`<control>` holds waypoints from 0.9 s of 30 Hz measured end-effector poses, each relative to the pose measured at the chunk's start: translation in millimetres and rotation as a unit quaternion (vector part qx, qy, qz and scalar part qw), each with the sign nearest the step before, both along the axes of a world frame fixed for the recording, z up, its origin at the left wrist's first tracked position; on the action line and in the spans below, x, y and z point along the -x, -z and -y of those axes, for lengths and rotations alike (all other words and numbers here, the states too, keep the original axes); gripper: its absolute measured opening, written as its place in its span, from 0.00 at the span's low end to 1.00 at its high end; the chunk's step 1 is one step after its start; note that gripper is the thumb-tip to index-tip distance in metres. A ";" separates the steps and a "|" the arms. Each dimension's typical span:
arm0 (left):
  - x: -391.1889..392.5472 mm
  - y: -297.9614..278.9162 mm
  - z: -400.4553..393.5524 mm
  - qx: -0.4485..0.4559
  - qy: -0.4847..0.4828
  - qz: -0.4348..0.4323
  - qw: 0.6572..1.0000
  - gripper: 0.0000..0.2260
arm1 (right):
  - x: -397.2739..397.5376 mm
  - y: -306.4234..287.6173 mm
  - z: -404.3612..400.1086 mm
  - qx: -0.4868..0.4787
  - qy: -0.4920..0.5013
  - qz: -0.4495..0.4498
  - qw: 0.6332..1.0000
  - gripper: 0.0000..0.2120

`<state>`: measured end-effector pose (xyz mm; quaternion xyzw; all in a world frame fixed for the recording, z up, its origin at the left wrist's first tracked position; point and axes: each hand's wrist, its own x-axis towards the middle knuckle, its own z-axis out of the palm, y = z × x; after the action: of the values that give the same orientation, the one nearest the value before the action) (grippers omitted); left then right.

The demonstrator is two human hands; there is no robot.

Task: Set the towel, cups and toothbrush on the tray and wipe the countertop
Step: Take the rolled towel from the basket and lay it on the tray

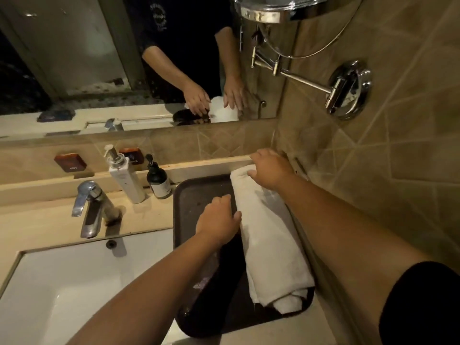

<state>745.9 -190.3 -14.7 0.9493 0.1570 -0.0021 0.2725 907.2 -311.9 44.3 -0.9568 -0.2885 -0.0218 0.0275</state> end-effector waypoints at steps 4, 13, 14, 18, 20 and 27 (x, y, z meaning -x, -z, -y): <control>-1.4 -10.0 -14.9 -0.132 0.042 0.051 0.989 0.26 | 46.2 9.0 17.8 0.006 0.006 0.008 1.000 0.27; 25.1 0.4 -20.2 -0.213 0.106 0.069 0.969 0.26 | 119.5 27.2 40.6 0.007 0.023 -0.013 1.000 0.31; 27.5 0.8 -19.2 -0.217 0.112 0.070 0.967 0.27 | 123.2 28.3 41.4 0.007 0.024 -0.013 1.000 0.31; 31.9 -2.1 -16.3 -0.222 0.118 0.066 0.966 0.28 | 134.5 30.3 42.0 0.002 0.022 -0.012 1.000 0.31; 32.1 -3.7 -15.8 -0.224 0.119 0.056 0.966 0.30 | 139.1 31.6 41.8 0.005 0.024 -0.012 1.000 0.31; 34.4 -6.6 -15.2 -0.223 0.127 0.056 0.965 0.30 | 147.1 31.6 44.9 0.011 0.031 -0.021 0.999 0.32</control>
<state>711.5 -175.1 -8.1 0.9967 0.0158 0.0517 0.0597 760.1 -356.8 12.6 -0.9658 -0.2584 0.0004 0.0227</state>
